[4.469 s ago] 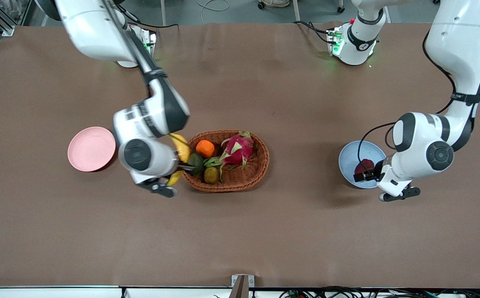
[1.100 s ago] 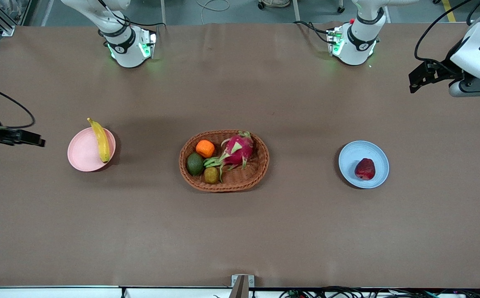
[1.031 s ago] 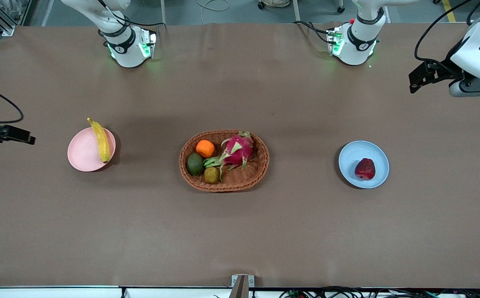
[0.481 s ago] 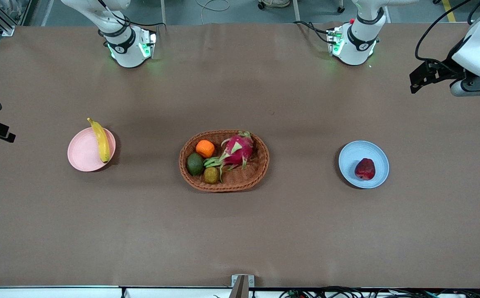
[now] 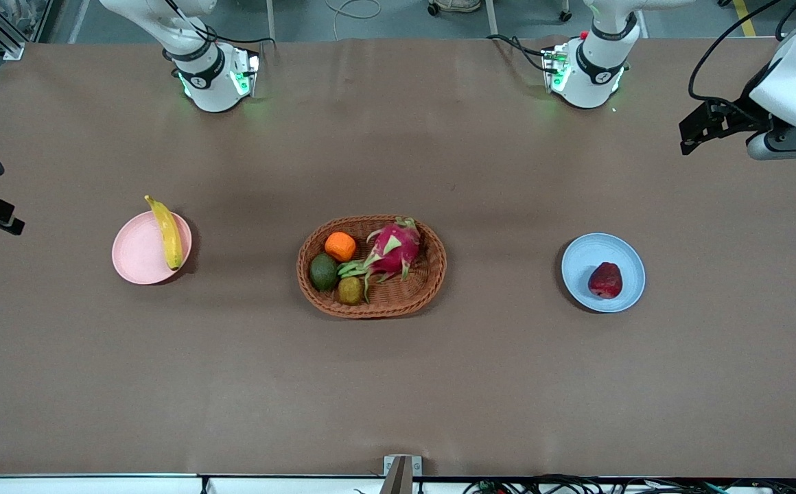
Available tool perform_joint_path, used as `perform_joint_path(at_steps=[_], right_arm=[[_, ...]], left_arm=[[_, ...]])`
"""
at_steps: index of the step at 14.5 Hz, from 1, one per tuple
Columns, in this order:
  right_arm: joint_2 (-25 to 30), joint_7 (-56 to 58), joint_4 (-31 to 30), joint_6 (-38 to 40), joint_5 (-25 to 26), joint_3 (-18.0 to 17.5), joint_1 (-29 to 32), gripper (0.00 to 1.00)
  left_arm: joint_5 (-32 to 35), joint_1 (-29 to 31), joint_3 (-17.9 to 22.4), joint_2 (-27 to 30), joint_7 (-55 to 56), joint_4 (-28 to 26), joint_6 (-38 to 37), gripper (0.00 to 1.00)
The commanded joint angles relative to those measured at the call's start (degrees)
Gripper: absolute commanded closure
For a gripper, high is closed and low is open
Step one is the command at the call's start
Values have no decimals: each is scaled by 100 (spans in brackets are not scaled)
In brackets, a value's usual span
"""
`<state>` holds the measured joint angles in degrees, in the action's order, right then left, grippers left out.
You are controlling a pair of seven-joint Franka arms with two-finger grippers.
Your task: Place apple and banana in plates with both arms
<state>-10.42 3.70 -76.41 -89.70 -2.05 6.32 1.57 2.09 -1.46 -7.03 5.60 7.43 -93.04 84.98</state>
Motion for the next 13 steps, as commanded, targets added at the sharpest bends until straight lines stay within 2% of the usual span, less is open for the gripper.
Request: perform_joint_path(at_steps=[1, 4, 5, 8, 9, 13], right_arm=[[373, -133, -383, -249, 21, 229, -157, 0], [549, -151, -568, -267, 21, 229, -157, 0], [706, -151, -786, -319, 21, 221, -183, 0], [1505, -133, -1953, -907, 38, 203, -184, 0], [1630, -116, -2122, -900, 39, 194, -184, 0], [1727, -107, -2212, -742, 65, 150, -210, 0]], left_arm=[[-51, -21, 26, -32, -136, 102, 1, 0], [-51, -30, 26, -24, -136, 93, 1, 0], [-51, -30, 26, -24, -136, 93, 1, 0], [-51, -39, 26, -24, -136, 93, 1, 0], [-51, -39, 26, -24, -136, 93, 1, 0], [-42, -39, 26, -32, -136, 181, 1, 0]])
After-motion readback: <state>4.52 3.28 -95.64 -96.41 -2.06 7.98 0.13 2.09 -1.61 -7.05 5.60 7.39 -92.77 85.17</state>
